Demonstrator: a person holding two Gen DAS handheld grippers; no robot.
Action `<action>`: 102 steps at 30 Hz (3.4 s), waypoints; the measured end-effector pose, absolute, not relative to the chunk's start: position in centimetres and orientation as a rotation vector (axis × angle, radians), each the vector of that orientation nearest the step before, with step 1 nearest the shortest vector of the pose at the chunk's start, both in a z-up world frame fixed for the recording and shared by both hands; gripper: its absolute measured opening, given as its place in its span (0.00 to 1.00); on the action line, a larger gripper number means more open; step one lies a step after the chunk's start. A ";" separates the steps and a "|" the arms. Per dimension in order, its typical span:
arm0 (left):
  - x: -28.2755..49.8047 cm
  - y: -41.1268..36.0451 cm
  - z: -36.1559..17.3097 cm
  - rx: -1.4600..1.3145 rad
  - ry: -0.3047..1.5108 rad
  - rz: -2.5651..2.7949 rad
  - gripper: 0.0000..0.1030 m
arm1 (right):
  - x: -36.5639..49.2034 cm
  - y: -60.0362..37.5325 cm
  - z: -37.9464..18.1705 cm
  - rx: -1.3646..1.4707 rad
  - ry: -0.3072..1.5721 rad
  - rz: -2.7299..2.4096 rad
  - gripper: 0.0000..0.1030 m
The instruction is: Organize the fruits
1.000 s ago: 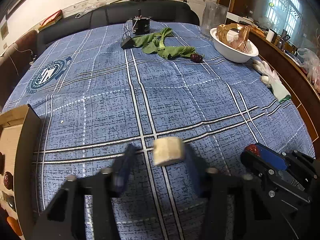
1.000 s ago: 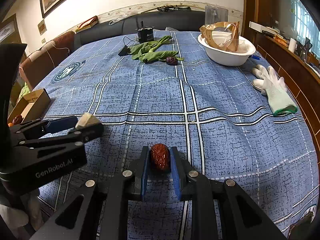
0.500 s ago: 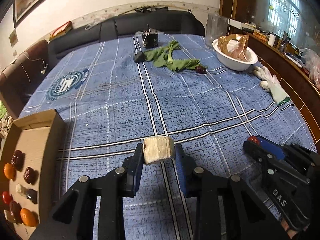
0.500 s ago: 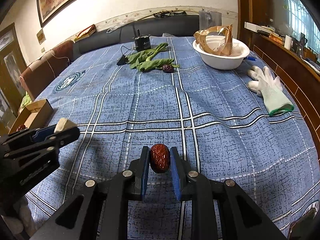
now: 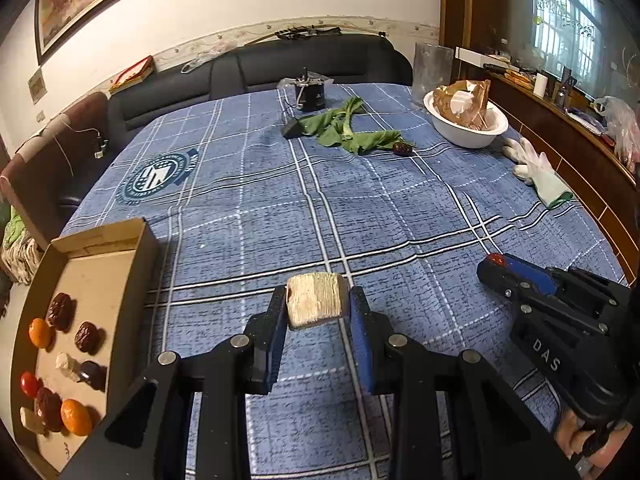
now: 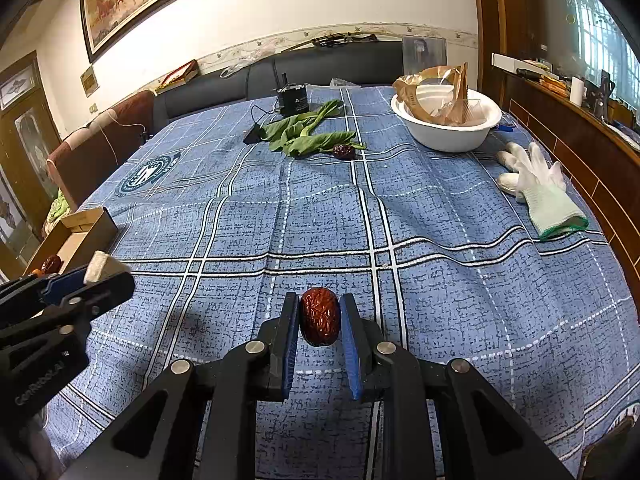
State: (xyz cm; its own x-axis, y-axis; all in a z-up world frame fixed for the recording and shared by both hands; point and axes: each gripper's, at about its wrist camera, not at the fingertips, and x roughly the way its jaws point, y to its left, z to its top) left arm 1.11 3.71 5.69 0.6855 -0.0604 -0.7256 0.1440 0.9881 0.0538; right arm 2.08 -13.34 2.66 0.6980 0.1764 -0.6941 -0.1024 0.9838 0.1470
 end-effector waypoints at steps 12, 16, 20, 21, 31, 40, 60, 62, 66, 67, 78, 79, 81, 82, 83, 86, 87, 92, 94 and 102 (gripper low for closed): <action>-2.1 8.4 7.1 0.043 0.769 -0.046 0.28 | 1.0 -11.8 3.4 0.068 0.735 0.178 0.21; -3.4 10.3 7.7 0.019 0.752 -0.022 0.28 | 0.1 -11.3 3.9 0.095 0.731 0.195 0.21; -4.5 11.9 8.4 -0.018 0.738 -0.009 0.28 | -0.9 -10.7 4.5 0.119 0.729 0.226 0.21; -4.8 12.1 8.5 -0.022 0.733 -0.007 0.28 | -1.2 -10.4 4.7 0.114 0.726 0.229 0.21; -7.5 14.5 9.8 -0.038 0.676 0.029 0.28 | -3.8 -6.0 7.4 0.051 0.681 0.313 0.22; -8.6 17.9 9.3 -0.081 0.671 0.074 0.28 | -4.8 -0.9 8.7 -0.020 0.666 0.408 0.22; -10.7 31.9 4.9 -0.252 0.761 0.296 0.29 | -4.8 14.9 6.0 -0.137 0.785 0.732 0.22; -10.6 31.8 4.8 -0.239 0.755 0.297 0.29 | -4.6 16.0 5.3 -0.162 0.800 0.731 0.22; -10.5 31.6 4.5 -0.226 0.752 0.290 0.29 | -4.2 16.7 4.2 -0.183 0.829 0.726 0.23; -10.5 31.5 4.5 -0.225 0.751 0.290 0.30 | -4.2 16.9 4.0 -0.187 0.833 0.727 0.23; -10.6 31.4 5.0 -0.257 0.726 0.282 0.61 | -3.9 16.7 3.5 -0.161 0.839 0.729 0.23; -10.6 31.3 5.1 -0.259 0.723 0.281 0.65 | -4.0 16.6 3.5 -0.159 0.839 0.729 0.23; -10.8 31.2 5.4 -0.259 0.714 0.278 0.70 | -4.1 16.5 3.7 -0.152 0.834 0.727 0.24; -10.9 31.0 5.6 -0.255 0.710 0.277 0.71 | -4.1 16.4 3.8 -0.148 0.831 0.728 0.24; -10.9 30.9 5.7 -0.252 0.708 0.276 0.72 | -4.2 16.2 4.0 -0.143 0.825 0.729 0.24; -11.1 30.4 6.2 -0.246 0.699 0.274 0.75 | -4.5 15.8 4.6 -0.128 0.809 0.727 0.24; -11.2 30.2 6.4 -0.241 0.695 0.275 0.76 | -4.6 15.6 4.7 -0.123 0.804 0.725 0.24; -12.0 29.3 7.2 -0.212 0.676 0.292 0.78 | -4.9 14.0 5.3 -0.085 0.789 0.705 0.24; -12.2 28.9 7.6 -0.202 0.667 0.297 0.78 | -5.0 13.4 5.5 -0.070 0.786 0.698 0.24; -13.4 27.3 9.2 -0.155 0.618 0.343 0.82 | -6.0 10.7 6.1 -0.031 0.763 0.664 0.24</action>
